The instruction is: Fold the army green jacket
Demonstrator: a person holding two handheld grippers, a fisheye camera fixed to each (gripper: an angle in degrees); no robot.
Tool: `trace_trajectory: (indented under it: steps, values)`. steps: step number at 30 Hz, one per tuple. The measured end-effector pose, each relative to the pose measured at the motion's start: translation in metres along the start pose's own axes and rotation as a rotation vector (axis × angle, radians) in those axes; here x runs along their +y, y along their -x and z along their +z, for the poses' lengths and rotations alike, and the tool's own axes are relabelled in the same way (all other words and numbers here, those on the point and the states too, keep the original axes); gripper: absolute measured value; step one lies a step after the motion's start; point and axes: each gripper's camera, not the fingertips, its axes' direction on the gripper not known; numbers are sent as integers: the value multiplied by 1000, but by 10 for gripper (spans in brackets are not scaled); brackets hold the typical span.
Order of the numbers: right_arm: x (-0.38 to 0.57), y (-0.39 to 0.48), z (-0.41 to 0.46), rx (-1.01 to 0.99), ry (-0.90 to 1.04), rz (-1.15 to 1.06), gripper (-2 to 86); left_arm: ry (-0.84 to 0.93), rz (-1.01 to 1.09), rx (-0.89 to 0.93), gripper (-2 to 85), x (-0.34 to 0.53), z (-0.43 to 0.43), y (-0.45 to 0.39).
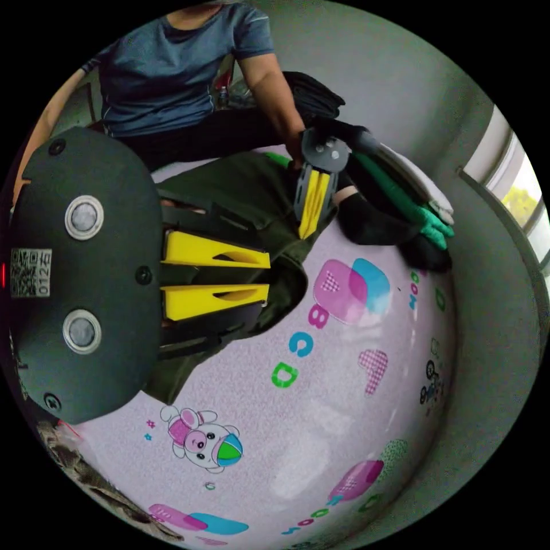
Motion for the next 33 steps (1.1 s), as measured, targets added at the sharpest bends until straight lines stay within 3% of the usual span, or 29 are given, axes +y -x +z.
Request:
trace_trajectory:
  steps: [9,13,18,25,33]
  values:
    - [0,49,102,384,215,-21,-8,66,61,-8,1,-32,26,-8]
    - [13,63,80,461,79,59,-9,3,-37,-2,4,-25,0,9]
    - [70,79,33,377,-78,190,-9,-26,-139,-24,5,20,-47,13]
    - [148,106,68,416,55,241,-9,106,-205,-131,6,69,4,-32]
    - [138,80,126,495,224,291,-9,288,-173,-233,4,37,93,-50]
